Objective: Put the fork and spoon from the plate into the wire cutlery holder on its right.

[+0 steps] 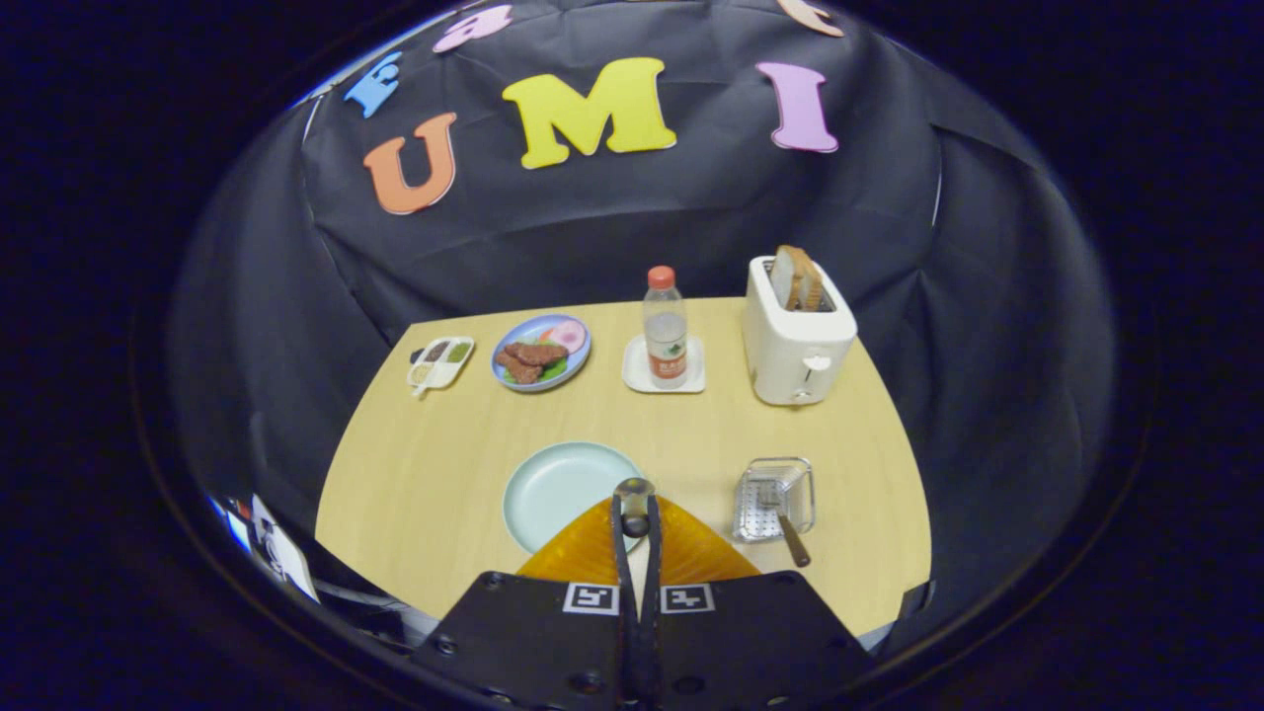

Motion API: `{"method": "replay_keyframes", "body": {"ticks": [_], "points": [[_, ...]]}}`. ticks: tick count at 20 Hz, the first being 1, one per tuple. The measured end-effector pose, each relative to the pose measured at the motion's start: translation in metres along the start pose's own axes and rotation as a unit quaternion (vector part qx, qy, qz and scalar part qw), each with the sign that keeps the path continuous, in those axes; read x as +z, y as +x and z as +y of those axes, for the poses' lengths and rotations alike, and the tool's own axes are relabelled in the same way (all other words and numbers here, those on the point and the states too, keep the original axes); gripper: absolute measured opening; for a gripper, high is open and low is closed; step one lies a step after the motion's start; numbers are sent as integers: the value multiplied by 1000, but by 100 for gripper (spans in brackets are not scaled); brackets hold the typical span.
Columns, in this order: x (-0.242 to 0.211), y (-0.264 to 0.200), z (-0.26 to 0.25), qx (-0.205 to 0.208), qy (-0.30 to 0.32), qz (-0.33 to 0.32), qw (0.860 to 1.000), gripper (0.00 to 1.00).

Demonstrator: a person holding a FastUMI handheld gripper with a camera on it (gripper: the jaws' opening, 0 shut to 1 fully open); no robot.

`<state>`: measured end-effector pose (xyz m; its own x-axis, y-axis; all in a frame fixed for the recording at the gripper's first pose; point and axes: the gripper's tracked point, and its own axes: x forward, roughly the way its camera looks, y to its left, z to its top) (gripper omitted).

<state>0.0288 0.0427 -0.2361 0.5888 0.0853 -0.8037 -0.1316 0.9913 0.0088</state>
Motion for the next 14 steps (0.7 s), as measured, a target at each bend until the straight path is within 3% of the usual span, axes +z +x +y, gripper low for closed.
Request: {"method": "replay_keyframes", "body": {"ticks": [7,14], "points": [[10,-36,-77,-39,43,-34,998,1],[-22,14,-111,-68,75,14,995,1]]}}
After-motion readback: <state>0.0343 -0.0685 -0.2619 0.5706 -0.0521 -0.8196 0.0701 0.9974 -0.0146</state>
